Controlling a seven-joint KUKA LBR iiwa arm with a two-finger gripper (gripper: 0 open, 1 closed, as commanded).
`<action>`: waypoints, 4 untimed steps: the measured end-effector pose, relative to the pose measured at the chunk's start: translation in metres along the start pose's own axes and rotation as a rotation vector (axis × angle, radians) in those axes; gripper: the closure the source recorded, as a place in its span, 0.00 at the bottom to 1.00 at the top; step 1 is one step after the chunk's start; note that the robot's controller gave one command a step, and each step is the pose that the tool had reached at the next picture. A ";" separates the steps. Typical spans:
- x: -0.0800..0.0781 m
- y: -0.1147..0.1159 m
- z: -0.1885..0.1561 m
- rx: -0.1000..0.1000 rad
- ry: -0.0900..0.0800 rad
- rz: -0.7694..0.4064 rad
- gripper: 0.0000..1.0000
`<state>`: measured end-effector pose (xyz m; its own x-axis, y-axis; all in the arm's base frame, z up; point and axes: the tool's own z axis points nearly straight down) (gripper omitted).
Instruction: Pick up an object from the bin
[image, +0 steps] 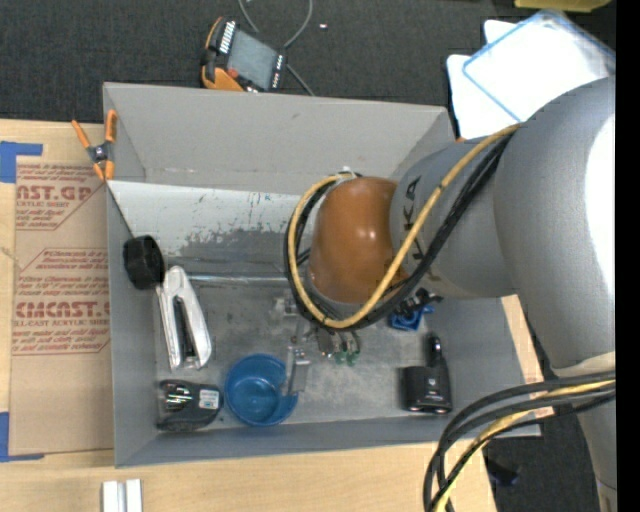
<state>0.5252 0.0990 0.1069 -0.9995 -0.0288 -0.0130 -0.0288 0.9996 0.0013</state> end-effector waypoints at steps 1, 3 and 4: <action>0.012 0.033 0.037 -0.004 0.012 -0.112 1.00; 0.013 0.033 0.020 -0.002 0.023 -0.110 1.00; -0.021 0.049 -0.019 -0.004 0.017 -0.041 0.00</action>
Offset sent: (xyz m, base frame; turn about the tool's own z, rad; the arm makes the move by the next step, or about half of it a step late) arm 0.0000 0.0000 0.0000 0.0000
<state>0.5450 0.1485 0.1262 -0.9976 -0.0698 0.0034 -0.0698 0.9976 0.0046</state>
